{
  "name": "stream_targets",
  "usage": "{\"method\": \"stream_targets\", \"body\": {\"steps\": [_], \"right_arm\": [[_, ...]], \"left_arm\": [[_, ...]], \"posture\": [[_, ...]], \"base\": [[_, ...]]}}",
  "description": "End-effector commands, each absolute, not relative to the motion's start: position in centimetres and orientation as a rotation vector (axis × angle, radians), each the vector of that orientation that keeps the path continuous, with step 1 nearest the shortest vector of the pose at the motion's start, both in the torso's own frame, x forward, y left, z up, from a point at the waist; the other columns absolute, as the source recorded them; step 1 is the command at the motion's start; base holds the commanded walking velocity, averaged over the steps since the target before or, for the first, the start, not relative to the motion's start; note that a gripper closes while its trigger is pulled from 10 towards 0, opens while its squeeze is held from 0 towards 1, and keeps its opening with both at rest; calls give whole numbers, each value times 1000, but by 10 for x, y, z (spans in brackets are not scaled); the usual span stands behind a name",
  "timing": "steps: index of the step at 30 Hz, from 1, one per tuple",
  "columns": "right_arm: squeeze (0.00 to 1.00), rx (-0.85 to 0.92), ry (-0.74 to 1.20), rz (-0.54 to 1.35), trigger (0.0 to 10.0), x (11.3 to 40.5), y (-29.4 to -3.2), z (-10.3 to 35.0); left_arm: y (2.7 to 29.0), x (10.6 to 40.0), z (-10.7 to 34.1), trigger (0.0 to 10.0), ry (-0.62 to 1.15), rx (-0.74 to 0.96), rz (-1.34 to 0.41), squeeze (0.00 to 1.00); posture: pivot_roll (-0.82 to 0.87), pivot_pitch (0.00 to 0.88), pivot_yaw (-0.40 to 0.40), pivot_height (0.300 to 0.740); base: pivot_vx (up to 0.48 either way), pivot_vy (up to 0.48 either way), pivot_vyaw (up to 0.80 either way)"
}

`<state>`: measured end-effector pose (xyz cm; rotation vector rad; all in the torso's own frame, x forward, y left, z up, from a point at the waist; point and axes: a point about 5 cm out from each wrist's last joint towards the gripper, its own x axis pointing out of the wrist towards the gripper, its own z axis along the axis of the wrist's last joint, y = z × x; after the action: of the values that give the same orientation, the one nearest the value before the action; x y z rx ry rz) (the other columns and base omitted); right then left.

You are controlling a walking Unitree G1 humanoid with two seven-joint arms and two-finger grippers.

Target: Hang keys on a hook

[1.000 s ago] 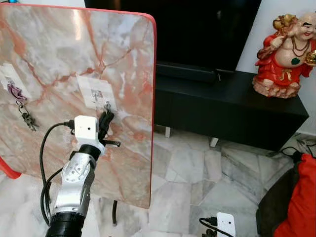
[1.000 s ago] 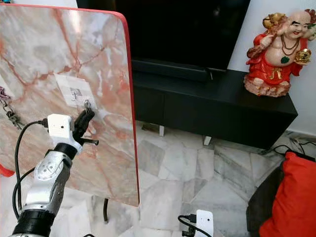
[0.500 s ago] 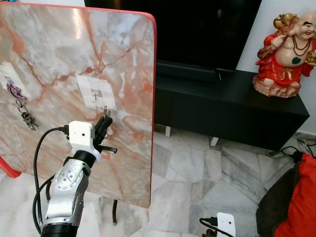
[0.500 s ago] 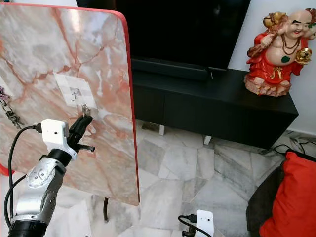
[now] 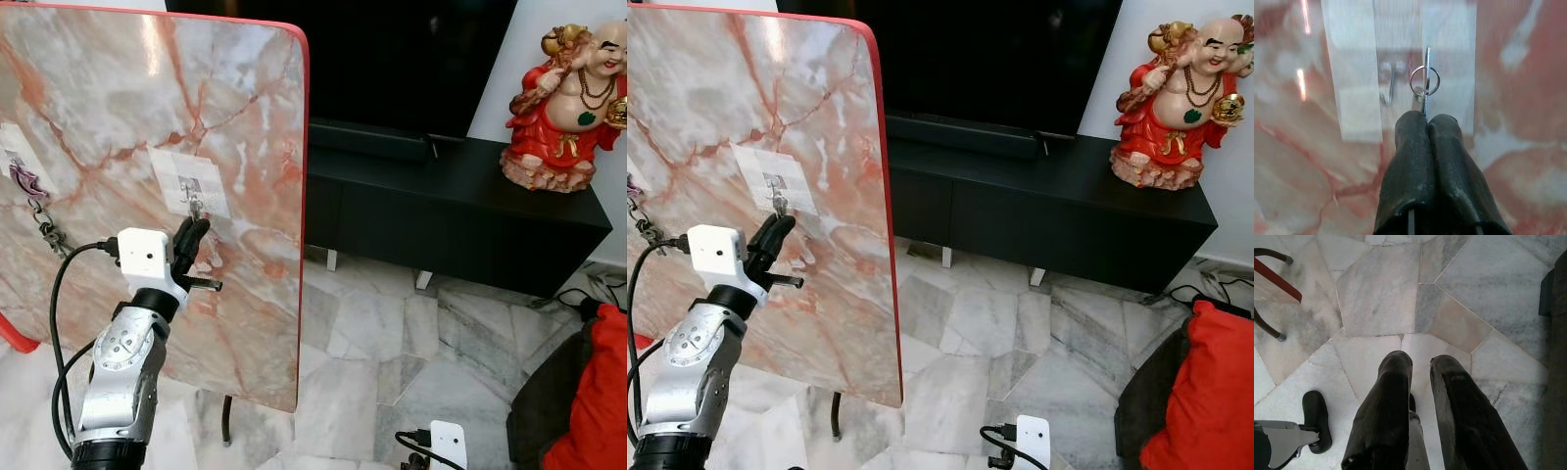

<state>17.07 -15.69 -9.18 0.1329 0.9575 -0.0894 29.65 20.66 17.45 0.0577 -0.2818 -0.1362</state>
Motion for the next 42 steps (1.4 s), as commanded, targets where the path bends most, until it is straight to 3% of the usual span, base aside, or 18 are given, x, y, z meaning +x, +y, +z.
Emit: {"method": "stream_targets", "body": {"steps": [1, 21, 42], "right_arm": [[0, 125, 961, -89, 10000, 171, -158, -92], [0, 123, 970, -88, 10000, 169, -159, -93], [0, 120, 967, -88, 10000, 170, -158, -92]], "left_arm": [[206, 297, 185, 10000, -305, 65, -154, 0], [227, 298, 169, 10000, -193, 67, -88, 0], [229, 306, 169, 10000, -161, 58, -90, 0]], "posture": [[52, 0, -61, 740], [53, 0, -65, 740], [52, 0, -67, 740]], "base": [[0, 0, 0], [0, 0, 0], [0, 0, 0]]}}
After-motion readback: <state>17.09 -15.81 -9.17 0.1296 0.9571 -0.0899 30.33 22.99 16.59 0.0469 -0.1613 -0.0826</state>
